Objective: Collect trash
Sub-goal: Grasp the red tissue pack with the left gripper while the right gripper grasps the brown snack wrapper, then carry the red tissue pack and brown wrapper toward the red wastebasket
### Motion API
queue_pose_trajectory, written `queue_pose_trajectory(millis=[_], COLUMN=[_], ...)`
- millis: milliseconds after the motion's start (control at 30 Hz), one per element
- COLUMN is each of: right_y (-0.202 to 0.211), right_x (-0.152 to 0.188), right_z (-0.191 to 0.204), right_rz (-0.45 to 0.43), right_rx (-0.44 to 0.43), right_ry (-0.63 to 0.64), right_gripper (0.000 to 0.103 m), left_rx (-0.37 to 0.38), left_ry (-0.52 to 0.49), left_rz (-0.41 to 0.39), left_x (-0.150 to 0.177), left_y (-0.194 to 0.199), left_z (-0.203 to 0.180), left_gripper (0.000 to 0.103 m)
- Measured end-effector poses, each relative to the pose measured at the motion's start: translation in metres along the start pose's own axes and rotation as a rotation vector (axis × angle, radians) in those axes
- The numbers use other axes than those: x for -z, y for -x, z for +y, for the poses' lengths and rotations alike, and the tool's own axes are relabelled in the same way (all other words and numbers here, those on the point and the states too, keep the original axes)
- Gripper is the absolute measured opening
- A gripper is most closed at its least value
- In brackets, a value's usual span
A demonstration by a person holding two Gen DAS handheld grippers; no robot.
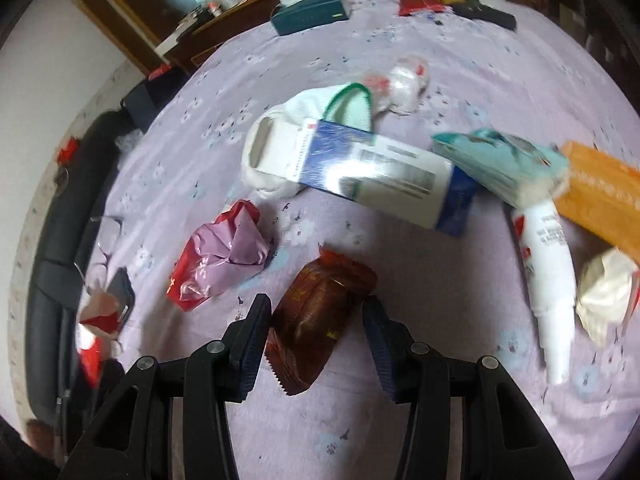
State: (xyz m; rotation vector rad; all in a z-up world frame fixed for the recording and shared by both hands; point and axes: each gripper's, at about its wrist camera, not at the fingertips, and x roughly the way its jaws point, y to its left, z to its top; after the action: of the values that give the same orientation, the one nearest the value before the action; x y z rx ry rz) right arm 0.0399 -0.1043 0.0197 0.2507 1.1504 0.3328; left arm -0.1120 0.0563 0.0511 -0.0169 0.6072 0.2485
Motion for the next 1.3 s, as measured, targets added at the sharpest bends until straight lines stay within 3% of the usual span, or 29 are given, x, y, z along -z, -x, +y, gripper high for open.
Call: queue_pose_trajectory(millis=[233,633,1033,1300], right_y=[0.001,0.033,0.098,0.124], right_x=[0.004,0.03,0.062,0.077], right_z=[0.016,-0.001,-0.052,-0.093], right_rz=[-0.034,-0.11,-0.23,-0.264], right_rx=[0.043,0.014,0.046,0.058], right_ry=[0.11,0.159,0.131,0.071], right_gripper=[0.039,0.037,0.037,0.037], left_rx=[-0.018,0.023,0.064,0.1], left_ry=[-0.015,-0.034,-0.145,-0.226], left_rz=[-0.006,0.013,-0.012,-0.03], left_x=[0.001,-0.003,-0.005,-0.002], left_y=[-0.001,0.0,0.018,0.032], left_z=[-0.004,-0.017,-0.077,-0.123], left_gripper=[0.052,0.052,0.052,0.052])
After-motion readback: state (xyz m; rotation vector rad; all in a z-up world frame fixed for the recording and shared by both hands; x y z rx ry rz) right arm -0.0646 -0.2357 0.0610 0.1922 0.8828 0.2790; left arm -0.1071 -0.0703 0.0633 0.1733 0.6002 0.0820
